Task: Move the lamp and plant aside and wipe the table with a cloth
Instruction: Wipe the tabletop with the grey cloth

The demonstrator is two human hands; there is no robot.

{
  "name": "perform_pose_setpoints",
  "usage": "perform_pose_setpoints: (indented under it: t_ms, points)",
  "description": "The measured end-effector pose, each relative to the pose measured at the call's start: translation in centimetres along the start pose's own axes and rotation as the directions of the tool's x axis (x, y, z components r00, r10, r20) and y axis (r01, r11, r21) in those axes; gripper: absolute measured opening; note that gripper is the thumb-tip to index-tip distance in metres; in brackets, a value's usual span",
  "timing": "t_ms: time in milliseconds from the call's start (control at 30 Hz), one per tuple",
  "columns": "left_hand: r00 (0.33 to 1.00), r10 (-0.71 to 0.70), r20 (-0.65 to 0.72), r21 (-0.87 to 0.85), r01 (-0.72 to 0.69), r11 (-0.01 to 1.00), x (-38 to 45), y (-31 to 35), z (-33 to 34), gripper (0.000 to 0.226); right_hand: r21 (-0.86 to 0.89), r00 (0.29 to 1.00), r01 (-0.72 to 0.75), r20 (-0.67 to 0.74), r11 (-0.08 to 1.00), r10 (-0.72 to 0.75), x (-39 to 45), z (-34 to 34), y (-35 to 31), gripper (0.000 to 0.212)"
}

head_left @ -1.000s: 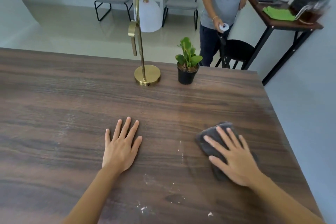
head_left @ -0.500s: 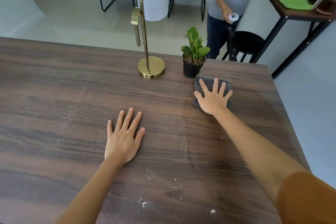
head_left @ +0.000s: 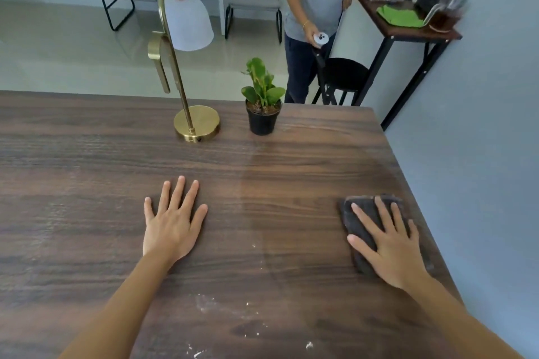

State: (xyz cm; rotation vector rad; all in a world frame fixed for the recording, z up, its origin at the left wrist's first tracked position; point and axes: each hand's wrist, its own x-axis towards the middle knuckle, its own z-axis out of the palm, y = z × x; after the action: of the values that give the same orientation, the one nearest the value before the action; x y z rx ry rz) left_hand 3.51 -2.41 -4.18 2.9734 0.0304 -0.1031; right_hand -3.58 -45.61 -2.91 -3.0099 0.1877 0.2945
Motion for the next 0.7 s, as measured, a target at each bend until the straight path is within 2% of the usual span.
perform_pose_setpoints:
  t_ms: [67, 133, 233, 300, 400, 467, 533, 600, 700]
  points:
    - [1.000, -0.005, 0.002, 0.004, 0.005, 1.000, 0.5, 0.4, 0.0, 0.064, 0.043, 0.986, -0.164, -0.013, 0.985, 0.165, 6.1, -1.7, -0.1, 0.074]
    - [1.000, -0.001, 0.004, 0.015, 0.001, 1.000, 1.0, 0.8, -0.1, 0.064, 0.110, 0.964, -0.261, -0.021, 0.959, 0.265, 12.9, -3.4, -1.6, 0.078]
    - [1.000, 0.004, 0.006, 0.041, -0.004, 0.999, 1.2, 1.1, 0.0, 0.065, 0.139, 0.962, -0.273, 0.030, 0.952, 0.272, 20.0, -4.3, -6.1, 0.073]
    - [1.000, 0.019, 0.009, 0.053, -0.019, 0.998, 1.3, 1.2, 0.0, 0.067, 0.111, 0.985, -0.173, 0.038, 0.979, 0.169, 20.8, -3.7, -9.8, 0.068]
    - [0.999, 0.033, 0.015, 0.043, -0.034, 0.999, 2.0, 1.7, 0.0, 0.066, 0.076, 0.996, 0.086, 0.010, 0.993, -0.087, 17.1, -2.0, -12.5, 0.060]
    - [0.999, 0.040, 0.014, 0.036, -0.041, 0.999, 2.6, 2.2, 0.0, 0.066, 0.045, 0.971, 0.239, -0.024, 0.970, -0.238, 12.5, -0.9, -11.4, 0.058]
    - [0.999, 0.040, 0.012, 0.038, -0.041, 0.998, 3.0, 2.4, 0.0, 0.066, 0.020, 0.952, 0.305, -0.048, 0.952, -0.304, 8.4, 0.0, -8.3, 0.059]
    - [0.999, 0.045, 0.011, 0.042, -0.045, 0.998, 3.2, 2.4, 0.1, 0.065, -0.001, 0.970, 0.240, -0.048, 0.971, -0.240, 7.4, -0.3, -4.4, 0.062]
    - [0.999, 0.046, 0.009, 0.042, -0.046, 0.998, 3.2, 2.4, 0.2, 0.064, 0.001, 1.000, -0.007, -0.014, 1.000, 0.007, 11.9, -1.9, -1.6, 0.069]
